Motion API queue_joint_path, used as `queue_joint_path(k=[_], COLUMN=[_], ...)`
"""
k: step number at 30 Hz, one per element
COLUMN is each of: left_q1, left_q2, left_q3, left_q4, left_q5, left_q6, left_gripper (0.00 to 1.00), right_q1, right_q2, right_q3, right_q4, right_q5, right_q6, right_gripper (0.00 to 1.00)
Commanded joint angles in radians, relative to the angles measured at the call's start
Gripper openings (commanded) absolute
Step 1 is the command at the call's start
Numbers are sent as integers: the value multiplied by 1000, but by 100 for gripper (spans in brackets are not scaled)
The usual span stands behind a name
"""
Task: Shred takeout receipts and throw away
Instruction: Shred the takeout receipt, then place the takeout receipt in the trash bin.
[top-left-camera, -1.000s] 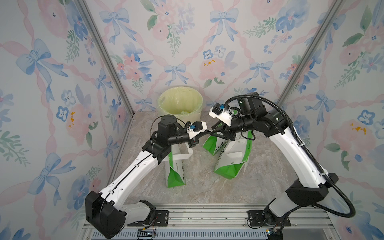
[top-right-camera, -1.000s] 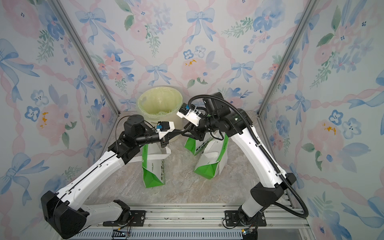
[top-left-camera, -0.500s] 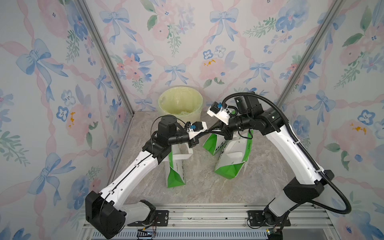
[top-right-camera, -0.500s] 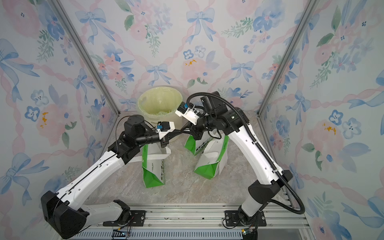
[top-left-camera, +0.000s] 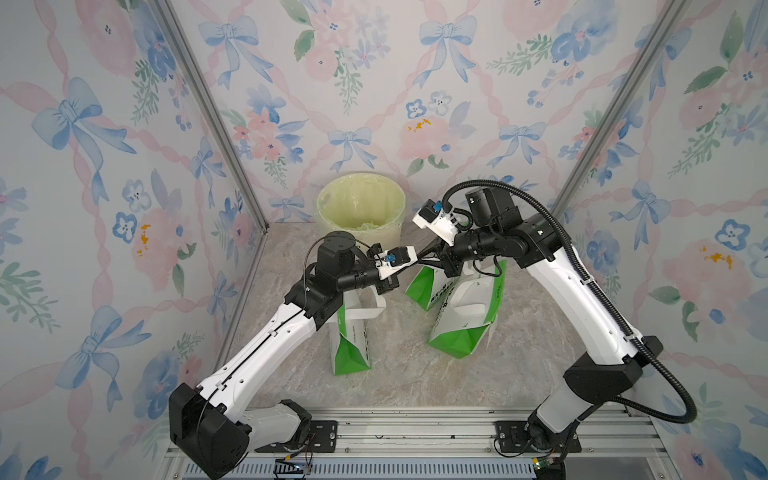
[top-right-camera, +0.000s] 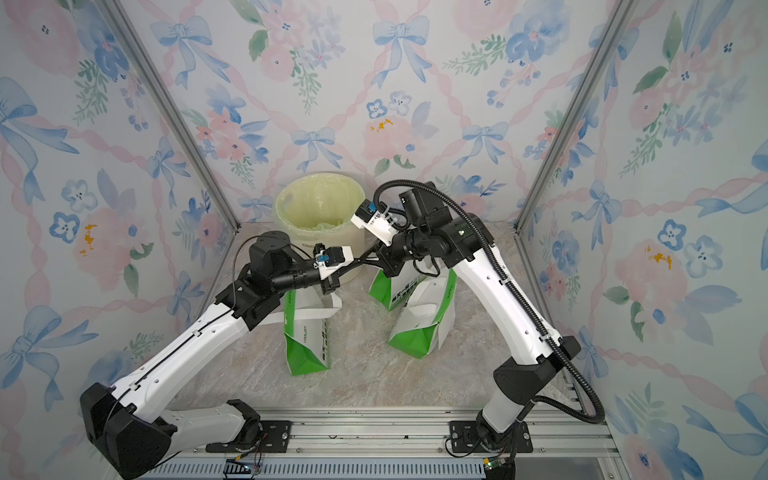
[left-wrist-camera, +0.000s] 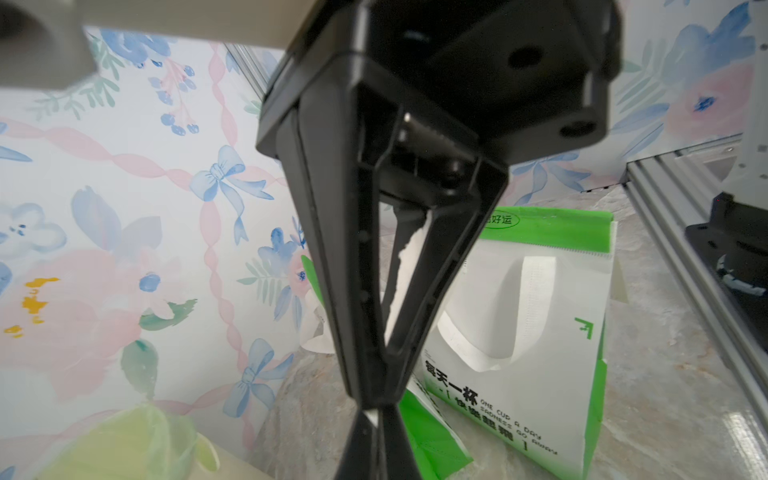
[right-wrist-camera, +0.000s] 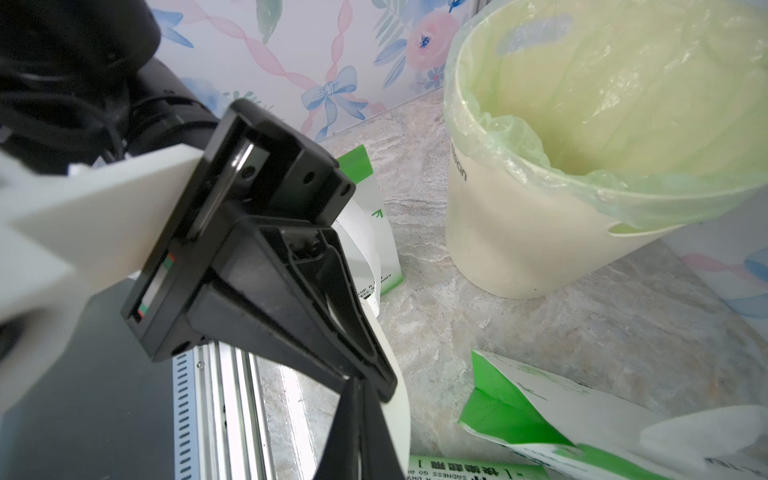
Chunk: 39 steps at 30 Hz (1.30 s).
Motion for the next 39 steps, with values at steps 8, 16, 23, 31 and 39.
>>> queue_joint_path(k=[8,16,23,31,39], left_q1=[-21,-20,-19,93,187], left_q2=[-70,-84,-100,44,304], left_q3=[-4,8,42,138,322], left_q4=[22,36,69,124,121], left_q5=[-111,-107,-105,-487,-579], left_q6=[114,87,7,-363,-545], left_gripper=[0,0,0,0,0], right_q1=[-62,-98,-115,-114,-99], right_q2=[-7,-1,23,-42,-116], right_q3=[-102,-130,-100,-62,-132], right_q4=[162,213,246,312,347], right_q5=[98,233,268,234,241], right_q6=[288,367,402,403,397], right_gripper=[0,0,0,0,0])
